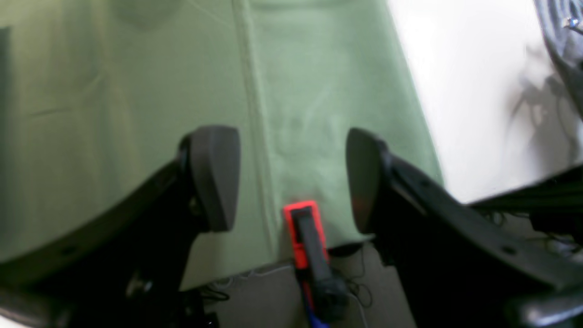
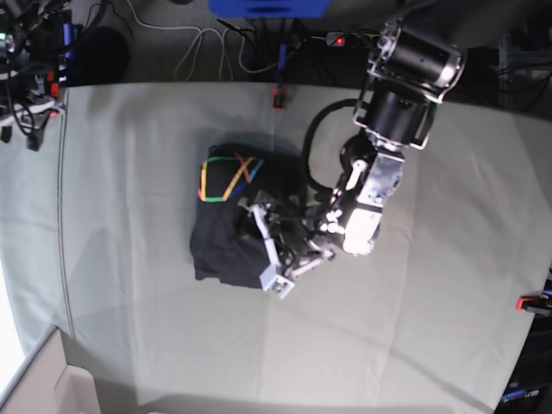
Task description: Layout the t-shirt on the table in an organized manner, then fold the t-shirt properly
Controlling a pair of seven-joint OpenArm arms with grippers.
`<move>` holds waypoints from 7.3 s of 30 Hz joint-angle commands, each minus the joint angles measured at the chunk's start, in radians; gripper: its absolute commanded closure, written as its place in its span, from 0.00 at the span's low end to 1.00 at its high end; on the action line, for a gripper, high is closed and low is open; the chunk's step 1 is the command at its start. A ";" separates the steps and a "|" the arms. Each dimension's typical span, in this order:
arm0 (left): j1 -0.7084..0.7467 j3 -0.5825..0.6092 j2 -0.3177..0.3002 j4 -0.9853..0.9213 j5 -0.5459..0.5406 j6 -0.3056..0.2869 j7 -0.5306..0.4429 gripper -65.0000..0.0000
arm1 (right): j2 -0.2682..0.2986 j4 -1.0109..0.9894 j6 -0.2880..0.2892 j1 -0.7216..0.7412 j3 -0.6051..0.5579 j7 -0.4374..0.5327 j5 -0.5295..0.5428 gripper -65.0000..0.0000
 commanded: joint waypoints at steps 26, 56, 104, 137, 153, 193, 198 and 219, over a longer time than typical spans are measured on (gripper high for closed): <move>-0.007 -0.204 0.039 -0.031 -0.013 -0.004 -0.088 1.00 | 0.015 0.015 0.003 -0.013 0.002 0.026 0.010 0.42; 0.116 -0.206 0.036 0.096 0.053 -0.005 -0.001 1.00 | 0.015 0.014 0.003 -0.007 0.000 0.026 0.010 0.42; 0.584 -1.108 -0.118 0.622 0.044 -0.017 0.010 0.48 | -0.025 -0.045 0.003 0.144 -0.903 -0.069 0.003 1.00; 0.566 -1.105 -0.112 0.610 0.053 -0.017 0.010 0.48 | 0.050 -0.204 0.003 0.131 -0.999 0.046 0.004 1.00; 0.647 -1.163 -0.118 0.610 0.044 -0.017 0.007 0.48 | 0.031 -0.640 0.003 0.323 -1.189 0.056 0.004 1.00; 0.859 -1.443 -0.199 0.450 0.053 -0.276 -0.001 0.50 | 0.108 0.020 0.003 -0.148 -0.543 0.053 0.012 1.00; 0.882 -1.443 -0.231 0.326 0.053 -0.276 -0.001 0.76 | 0.081 0.012 0.003 -0.197 -0.356 0.047 0.012 1.00; 0.718 -1.143 -0.237 -0.361 0.409 -0.276 -0.554 1.00 | -0.051 -0.398 0.003 -0.243 -0.076 0.079 0.001 1.00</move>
